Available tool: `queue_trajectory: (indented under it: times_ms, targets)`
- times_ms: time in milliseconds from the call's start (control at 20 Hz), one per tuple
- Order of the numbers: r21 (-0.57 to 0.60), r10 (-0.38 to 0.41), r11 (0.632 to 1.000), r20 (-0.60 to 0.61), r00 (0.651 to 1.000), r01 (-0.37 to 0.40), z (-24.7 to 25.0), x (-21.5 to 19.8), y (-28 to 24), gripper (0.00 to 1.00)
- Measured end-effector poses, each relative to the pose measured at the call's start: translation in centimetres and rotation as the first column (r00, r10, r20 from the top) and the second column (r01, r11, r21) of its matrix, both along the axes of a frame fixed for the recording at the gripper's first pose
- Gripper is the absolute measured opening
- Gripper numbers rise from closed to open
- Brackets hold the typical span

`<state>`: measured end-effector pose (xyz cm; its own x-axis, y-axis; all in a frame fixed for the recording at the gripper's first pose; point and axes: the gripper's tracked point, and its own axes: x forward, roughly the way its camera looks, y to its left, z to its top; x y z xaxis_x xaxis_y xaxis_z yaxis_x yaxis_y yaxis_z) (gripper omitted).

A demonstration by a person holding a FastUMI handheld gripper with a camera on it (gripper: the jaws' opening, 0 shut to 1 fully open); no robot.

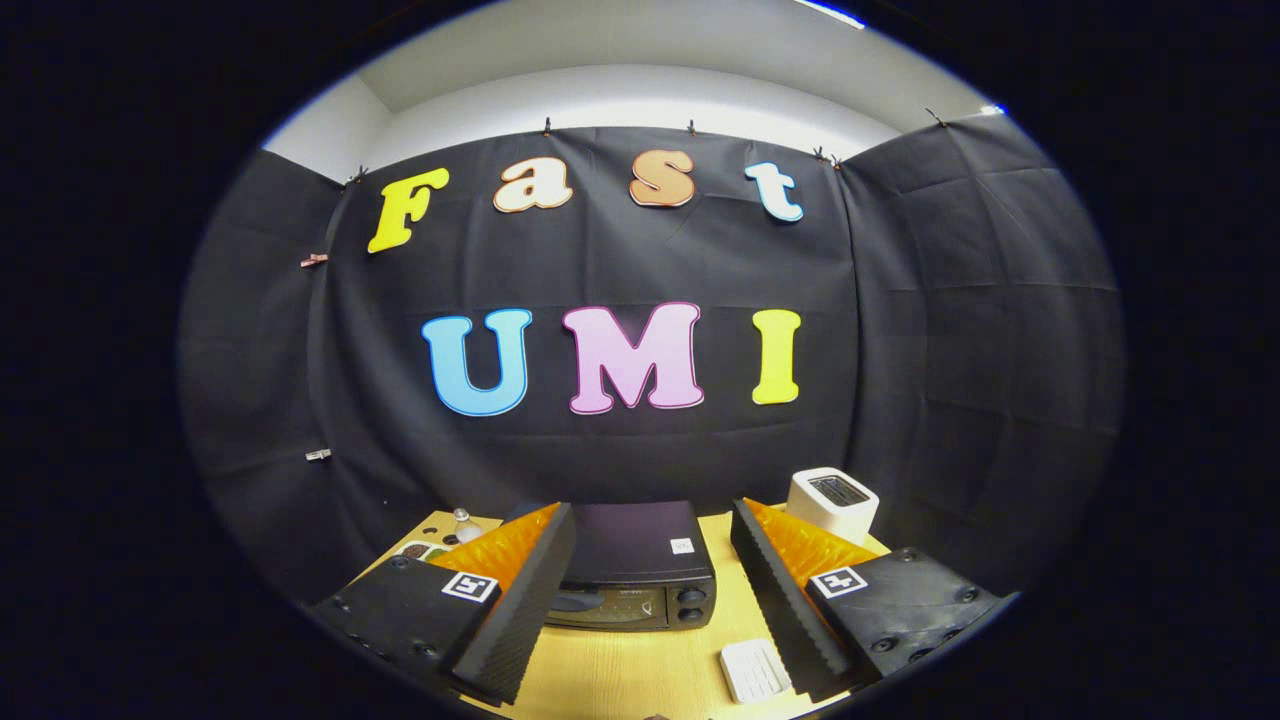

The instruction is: Open the toaster oven, put the food inside, and close the toaster oven door.

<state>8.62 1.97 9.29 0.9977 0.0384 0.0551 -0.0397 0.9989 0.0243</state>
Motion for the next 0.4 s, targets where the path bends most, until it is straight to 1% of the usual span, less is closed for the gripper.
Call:
queue_trajectory:
  times_ms: [400]
  targets:
    - [0.004,0.029,1.000,-0.025,0.999,-0.029,-0.6,0.6,1.6,0.97]
